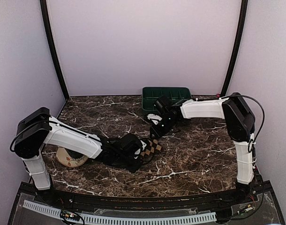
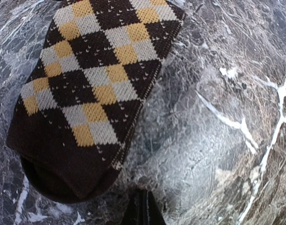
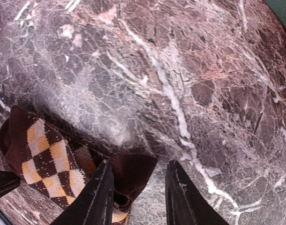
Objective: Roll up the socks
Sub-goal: Rotate the sock at the center of the board.
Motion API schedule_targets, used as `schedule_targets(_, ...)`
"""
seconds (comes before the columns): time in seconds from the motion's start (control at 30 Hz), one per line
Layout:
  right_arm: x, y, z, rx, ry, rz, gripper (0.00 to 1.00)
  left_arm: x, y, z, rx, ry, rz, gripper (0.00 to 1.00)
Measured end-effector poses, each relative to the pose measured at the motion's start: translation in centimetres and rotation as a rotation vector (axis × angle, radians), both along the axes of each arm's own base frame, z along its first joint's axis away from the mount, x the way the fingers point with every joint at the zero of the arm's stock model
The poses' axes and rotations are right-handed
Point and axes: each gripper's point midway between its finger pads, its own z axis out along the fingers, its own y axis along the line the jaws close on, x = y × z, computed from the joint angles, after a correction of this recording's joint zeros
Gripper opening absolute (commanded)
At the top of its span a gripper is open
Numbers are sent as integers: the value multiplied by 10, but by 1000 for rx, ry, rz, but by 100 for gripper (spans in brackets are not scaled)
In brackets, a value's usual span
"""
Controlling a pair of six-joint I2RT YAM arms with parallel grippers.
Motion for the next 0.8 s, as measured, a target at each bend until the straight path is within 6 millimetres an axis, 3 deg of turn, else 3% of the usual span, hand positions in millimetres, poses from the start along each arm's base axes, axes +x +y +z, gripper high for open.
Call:
schedule_targets(0.23,0,-9,-5,-29,-7,-16,35,15,-6,0,36,-35,50,0)
schedule_targets(0.47,-12,-26,-14,-61,20,-36,35,29,0,0,48,-44,113,0)
schedule_targets(0.8,-31,-40,4,-25,28,-70,35,63,23,0,40,-46,211,0)
